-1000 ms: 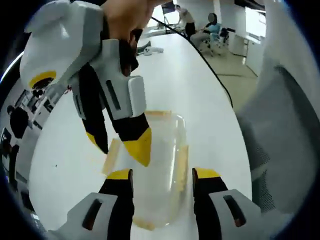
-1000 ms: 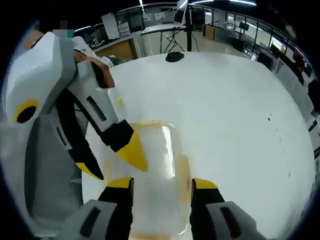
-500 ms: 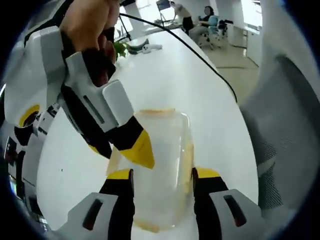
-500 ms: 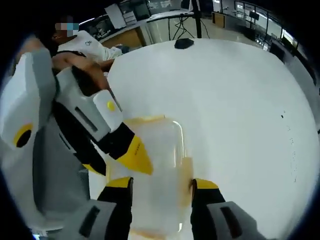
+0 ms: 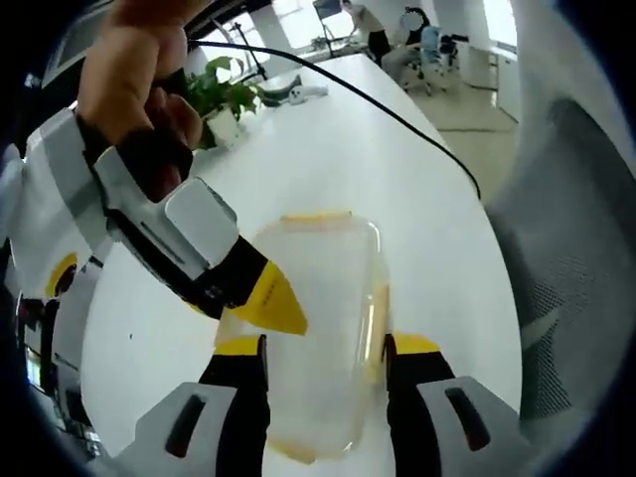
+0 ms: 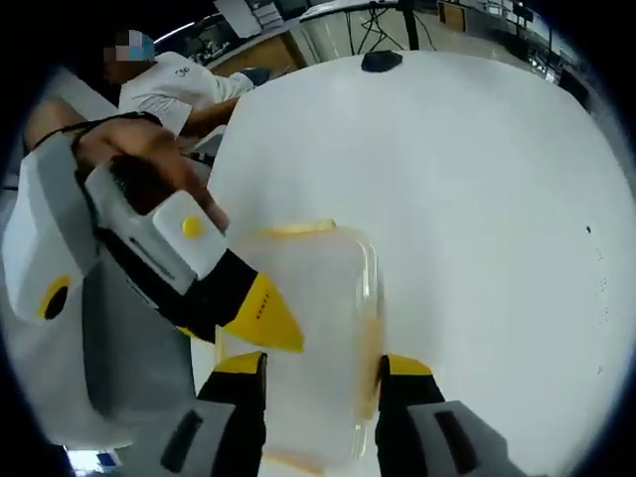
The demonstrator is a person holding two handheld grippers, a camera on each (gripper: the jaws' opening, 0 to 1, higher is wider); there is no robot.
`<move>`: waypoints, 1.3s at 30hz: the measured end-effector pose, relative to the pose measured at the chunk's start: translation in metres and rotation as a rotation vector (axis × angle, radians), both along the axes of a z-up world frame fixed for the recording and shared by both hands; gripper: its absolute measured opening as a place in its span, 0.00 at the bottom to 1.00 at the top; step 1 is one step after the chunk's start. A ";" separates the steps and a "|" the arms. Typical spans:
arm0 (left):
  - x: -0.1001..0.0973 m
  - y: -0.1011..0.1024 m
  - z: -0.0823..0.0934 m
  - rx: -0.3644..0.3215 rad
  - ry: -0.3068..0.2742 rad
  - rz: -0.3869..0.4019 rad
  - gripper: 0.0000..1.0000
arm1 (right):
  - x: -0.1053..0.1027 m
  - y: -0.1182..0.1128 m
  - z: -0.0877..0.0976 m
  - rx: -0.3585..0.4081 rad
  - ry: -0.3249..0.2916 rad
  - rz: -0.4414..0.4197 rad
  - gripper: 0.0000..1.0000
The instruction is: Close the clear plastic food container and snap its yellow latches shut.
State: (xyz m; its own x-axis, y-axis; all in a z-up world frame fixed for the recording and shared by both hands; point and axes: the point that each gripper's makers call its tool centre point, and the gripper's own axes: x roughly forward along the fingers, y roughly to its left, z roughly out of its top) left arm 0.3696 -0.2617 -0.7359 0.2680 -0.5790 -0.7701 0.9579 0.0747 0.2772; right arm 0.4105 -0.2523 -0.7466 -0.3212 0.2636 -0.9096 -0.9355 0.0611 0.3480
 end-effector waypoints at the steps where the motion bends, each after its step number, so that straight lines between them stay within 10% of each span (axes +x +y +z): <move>1: 0.000 -0.001 0.000 -0.022 0.006 0.004 0.43 | -0.002 -0.001 -0.001 -0.030 0.031 -0.033 0.40; 17: -0.001 -0.003 -0.008 0.080 -0.158 0.005 0.44 | -0.005 0.000 0.004 0.022 -0.026 -0.001 0.41; 28: -0.007 -0.007 0.000 0.004 0.012 0.069 0.50 | -0.001 -0.009 0.021 0.179 -0.222 0.054 0.36; 39: 0.008 0.012 0.011 0.002 0.082 0.073 0.54 | -0.021 -0.038 0.028 0.205 -0.296 -0.008 0.53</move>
